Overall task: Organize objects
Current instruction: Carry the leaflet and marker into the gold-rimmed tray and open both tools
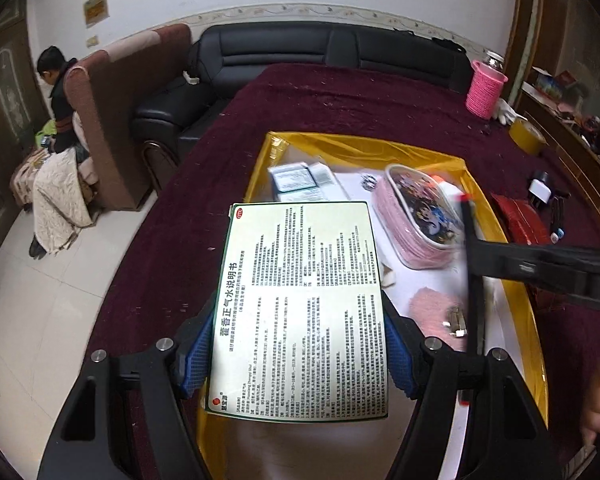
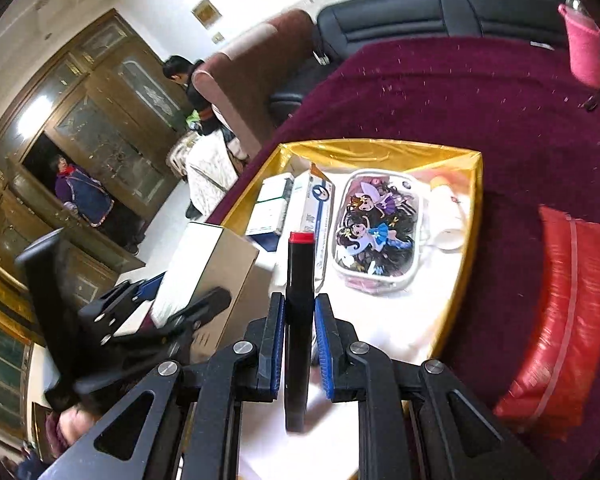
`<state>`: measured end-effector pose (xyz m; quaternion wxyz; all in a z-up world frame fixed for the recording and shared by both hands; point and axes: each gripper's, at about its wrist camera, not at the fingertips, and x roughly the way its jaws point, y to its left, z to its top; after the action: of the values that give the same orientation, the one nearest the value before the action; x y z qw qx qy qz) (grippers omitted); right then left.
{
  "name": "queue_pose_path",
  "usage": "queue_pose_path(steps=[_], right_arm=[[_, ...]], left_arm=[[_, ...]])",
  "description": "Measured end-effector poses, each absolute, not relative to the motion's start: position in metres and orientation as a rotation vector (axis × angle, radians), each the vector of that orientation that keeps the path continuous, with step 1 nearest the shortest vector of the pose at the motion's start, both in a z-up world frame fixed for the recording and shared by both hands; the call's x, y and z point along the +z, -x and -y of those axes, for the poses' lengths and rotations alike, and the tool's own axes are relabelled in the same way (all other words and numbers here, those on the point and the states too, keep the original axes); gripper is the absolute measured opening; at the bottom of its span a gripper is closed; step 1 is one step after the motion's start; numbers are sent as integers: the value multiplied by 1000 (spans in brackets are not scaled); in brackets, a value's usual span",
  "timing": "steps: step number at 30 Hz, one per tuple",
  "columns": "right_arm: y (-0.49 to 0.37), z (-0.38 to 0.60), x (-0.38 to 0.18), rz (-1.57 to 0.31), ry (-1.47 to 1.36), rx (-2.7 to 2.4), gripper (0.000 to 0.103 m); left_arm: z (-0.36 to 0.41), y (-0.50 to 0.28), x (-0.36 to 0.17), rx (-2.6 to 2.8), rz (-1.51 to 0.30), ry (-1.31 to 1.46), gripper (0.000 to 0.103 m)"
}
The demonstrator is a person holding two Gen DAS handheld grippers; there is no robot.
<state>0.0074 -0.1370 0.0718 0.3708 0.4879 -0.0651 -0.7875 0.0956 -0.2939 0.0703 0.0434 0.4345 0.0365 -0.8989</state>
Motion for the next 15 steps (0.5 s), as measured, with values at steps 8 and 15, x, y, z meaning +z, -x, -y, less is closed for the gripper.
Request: queue_pose_path(steps=[8, 15], right_arm=[[20, 154, 53, 150, -1301, -2024, 17], [36, 166, 44, 148, -1340, -2004, 17]], left_arm=[[294, -93, 56, -2730, -117, -1376, 71], [296, -91, 55, -2740, -183, -1397, 74]])
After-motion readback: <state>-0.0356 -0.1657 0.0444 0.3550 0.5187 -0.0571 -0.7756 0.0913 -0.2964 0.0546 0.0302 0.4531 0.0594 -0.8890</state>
